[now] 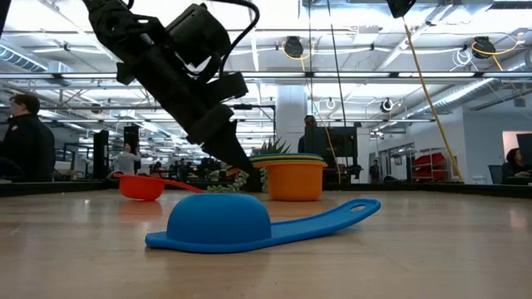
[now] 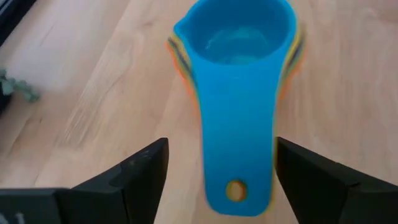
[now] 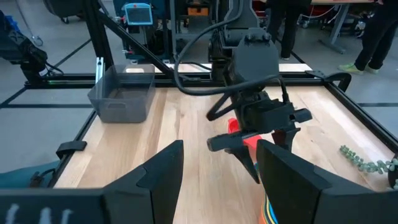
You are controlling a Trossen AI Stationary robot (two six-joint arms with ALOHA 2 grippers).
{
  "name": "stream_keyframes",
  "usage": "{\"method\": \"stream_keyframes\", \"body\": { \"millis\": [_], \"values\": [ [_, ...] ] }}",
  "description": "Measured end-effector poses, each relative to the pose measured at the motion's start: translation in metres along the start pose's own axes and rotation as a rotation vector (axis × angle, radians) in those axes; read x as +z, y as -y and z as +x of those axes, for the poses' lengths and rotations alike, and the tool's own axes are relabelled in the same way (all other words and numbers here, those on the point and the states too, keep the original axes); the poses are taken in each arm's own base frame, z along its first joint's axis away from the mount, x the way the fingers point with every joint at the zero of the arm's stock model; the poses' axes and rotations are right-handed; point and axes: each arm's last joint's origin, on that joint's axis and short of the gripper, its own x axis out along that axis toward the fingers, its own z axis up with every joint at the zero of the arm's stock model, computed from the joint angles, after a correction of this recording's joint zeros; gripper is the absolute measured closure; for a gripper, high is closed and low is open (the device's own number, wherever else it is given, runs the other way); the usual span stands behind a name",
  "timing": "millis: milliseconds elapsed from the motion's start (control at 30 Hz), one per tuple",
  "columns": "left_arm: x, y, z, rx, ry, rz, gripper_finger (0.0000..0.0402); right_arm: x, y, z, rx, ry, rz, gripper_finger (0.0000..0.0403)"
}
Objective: Nest measuring cups in basket
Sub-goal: Stack the top light blue measuring cup on top of the yellow measuring cup
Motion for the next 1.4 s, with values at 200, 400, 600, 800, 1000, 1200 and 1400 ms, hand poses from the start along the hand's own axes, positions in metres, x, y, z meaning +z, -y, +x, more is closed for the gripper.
{"method": "stream_keyframes", "body": {
  "millis": [200, 400, 600, 800, 1000, 1200, 1400],
  "values": [
    [-0.001, -0.005, 0.002, -0.059, -0.020, -0.026, 0.0173, 0.000, 0.000, 0.000, 0.000, 0.000, 0.006, 0.0206],
    [-0.001, -0.005, 0.002, -0.103, -0.022, -0.028, 0.0233, 0.000, 0.000, 0.000, 0.001, 0.000, 0.006, 0.0206],
    [-0.001, -0.006, 0.002, -0.103, -0.016, -0.019, 0.0261, 0.000, 0.000, 0.000, 0.000, 0.001, 0.006, 0.0206],
    [0.000, -0.006, 0.002, -0.099, -0.011, -0.019, 0.0228, 0.000, 0.000, 0.000, 0.001, 0.001, 0.006, 0.0206],
    [0.000, -0.006, 0.002, -0.098, -0.008, -0.001, 0.0220, 0.000, 0.000, 0.000, 0.001, 0.001, 0.006, 0.0206],
    [0.003, -0.007, -0.006, -0.101, -0.012, 0.004, 0.0219, 0.000, 0.000, 0.000, 0.001, 0.001, 0.006, 0.0206],
    [0.010, -0.009, -0.036, -0.111, -0.024, -0.019, 0.0218, 0.000, 0.000, 0.000, 0.000, 0.000, 0.006, 0.0206]
  ]
}}
